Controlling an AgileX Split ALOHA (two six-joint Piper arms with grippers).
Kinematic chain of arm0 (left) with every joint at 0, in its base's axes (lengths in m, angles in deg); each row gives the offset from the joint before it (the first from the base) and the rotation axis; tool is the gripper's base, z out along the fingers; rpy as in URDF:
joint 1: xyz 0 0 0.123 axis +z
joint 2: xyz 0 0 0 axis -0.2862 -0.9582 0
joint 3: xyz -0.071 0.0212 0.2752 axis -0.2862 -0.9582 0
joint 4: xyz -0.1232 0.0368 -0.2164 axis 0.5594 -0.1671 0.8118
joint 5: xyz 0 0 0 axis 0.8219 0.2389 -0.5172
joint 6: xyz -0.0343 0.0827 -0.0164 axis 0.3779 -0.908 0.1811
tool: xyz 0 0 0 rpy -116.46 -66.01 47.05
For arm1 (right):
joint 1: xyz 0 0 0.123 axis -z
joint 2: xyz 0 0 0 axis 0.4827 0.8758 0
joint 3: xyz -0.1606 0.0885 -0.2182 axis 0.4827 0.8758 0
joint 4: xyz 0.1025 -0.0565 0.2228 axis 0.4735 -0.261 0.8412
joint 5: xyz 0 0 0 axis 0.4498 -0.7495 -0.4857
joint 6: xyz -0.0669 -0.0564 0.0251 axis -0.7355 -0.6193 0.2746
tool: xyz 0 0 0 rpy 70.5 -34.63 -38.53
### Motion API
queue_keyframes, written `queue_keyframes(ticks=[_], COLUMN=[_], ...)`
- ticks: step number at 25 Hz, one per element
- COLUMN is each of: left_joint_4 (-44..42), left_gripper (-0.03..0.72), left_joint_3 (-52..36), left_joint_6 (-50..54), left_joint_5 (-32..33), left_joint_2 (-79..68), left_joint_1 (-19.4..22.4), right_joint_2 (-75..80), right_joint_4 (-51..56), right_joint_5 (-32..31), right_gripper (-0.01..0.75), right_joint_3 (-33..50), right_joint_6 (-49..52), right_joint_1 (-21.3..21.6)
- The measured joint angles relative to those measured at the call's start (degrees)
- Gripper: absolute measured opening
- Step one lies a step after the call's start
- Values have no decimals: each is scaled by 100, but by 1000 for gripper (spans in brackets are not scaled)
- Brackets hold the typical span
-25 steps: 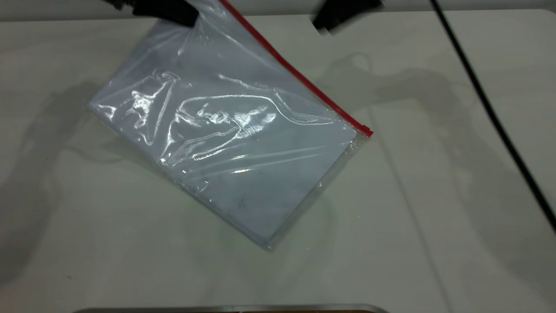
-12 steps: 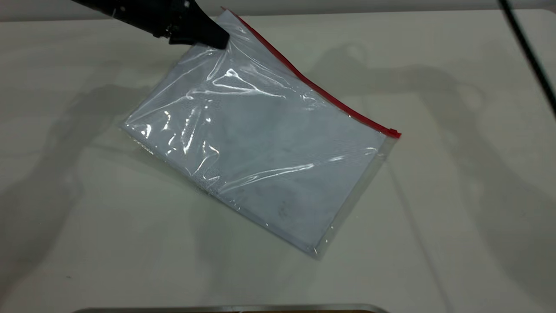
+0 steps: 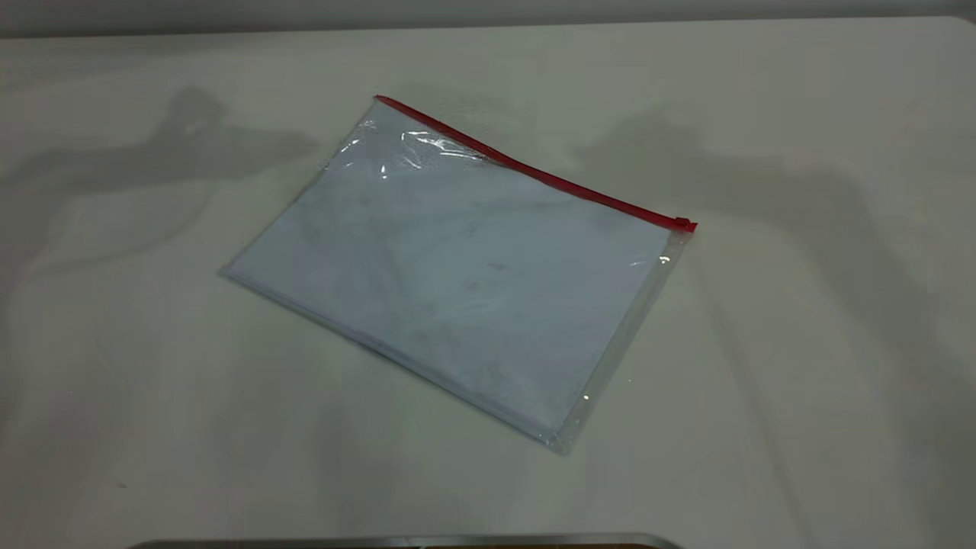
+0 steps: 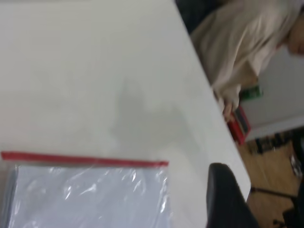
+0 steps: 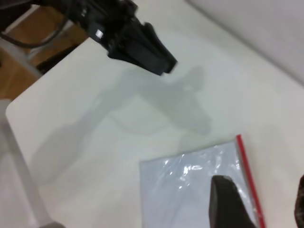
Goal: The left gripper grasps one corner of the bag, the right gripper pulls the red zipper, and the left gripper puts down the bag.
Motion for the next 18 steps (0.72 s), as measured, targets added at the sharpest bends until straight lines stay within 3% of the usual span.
queue_keyframes(ticks=[5,9,18], left_joint_4=[-327,-1433,-3978], left_gripper=[432,432,432], left_joint_3=[0,0,-89], left_joint_6=[249,446,2119], left_joint_5=[5,5,9], left_joint_2=[1339,2551,4550], left_joint_1=[70,82,83], right_joint_2=[-895,-1593,-3705], right_joint_4=[-770,-1600,-2255], right_joint_5=[0,0,0], right_gripper=[385,385,383], right_joint_3=[0,231,2955], right_joint_6=[658,1359,1563], right_joint_1=[0,0,0])
